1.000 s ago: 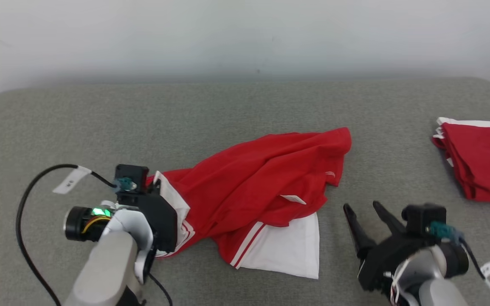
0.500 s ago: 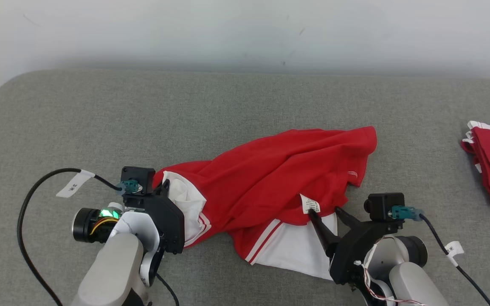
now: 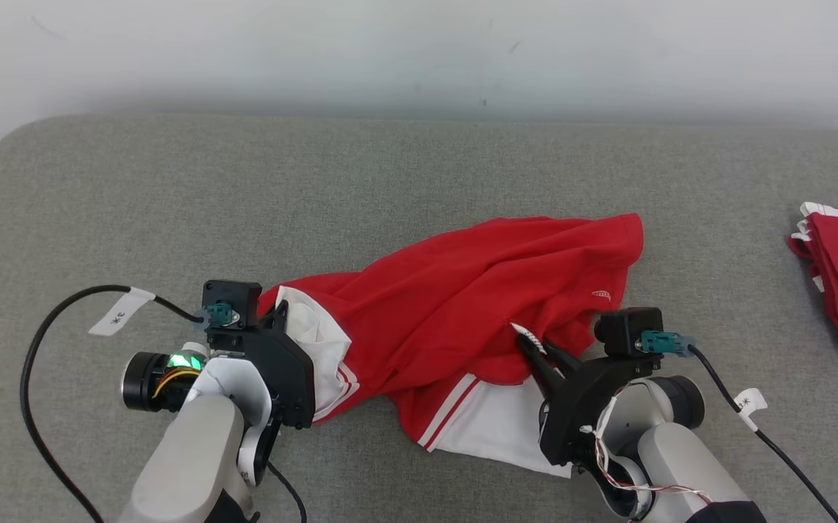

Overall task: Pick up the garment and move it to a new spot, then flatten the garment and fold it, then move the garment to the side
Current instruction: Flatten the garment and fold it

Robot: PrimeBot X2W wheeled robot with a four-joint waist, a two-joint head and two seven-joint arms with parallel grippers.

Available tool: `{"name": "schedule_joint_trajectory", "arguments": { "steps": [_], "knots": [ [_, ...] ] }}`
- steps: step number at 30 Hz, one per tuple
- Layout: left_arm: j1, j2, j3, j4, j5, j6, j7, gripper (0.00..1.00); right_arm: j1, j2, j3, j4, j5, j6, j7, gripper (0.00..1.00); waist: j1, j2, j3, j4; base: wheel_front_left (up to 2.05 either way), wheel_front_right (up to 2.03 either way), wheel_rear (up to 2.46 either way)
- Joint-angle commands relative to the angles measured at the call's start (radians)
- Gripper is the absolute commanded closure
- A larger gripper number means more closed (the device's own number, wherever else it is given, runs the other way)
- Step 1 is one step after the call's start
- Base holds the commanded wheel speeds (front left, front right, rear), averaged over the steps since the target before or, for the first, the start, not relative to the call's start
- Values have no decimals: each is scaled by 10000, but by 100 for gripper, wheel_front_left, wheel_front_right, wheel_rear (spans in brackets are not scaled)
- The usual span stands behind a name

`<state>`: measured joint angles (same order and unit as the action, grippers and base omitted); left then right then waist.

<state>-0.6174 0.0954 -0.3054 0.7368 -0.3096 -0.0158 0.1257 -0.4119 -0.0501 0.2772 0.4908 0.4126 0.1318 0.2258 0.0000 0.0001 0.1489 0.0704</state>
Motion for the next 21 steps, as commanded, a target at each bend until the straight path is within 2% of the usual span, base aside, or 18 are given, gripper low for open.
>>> {"name": "schedule_joint_trajectory", "arguments": {
  "steps": [1,2,3,10,14,16,21],
  "knots": [
    [8,5,18,-27,-118,44,-129,100,31,-3,-107,32,-197,-25,-97,84,0,-1,-77,-11,0,0,0],
    [36,12,34,-39,-150,35,-162,100,97,-3,-196,48,-291,-25,-99,95,0,-1,-116,-19,0,0,0],
    [52,28,59,-62,-174,41,-226,100,159,-3,-314,7,-359,-25,-143,100,0,-1,-156,-30,0,0,0],
    [141,11,375,-400,-498,82,-915,100,613,-1,-1244,-530,-1100,-25,-139,100,0,-1,-417,-113,0,0,0],
    [493,-149,1066,-1337,-1337,-18,-1983,100,1102,2,-2300,-1700,-1850,-25,-29,100,0,-1,-605,-154,0,0,0],
    [815,-222,1490,-2098,-2032,-271,-2418,100,1396,-24,-2916,-2654,-2399,-25,242,100,0,-1,-667,-171,0,0,0],
    [919,-217,2173,-3427,-3382,-714,-2314,100,1052,-737,-2450,-3882,-2112,-25,1225,100,0,-1,-125,-342,0,0,0]
  ]
}}
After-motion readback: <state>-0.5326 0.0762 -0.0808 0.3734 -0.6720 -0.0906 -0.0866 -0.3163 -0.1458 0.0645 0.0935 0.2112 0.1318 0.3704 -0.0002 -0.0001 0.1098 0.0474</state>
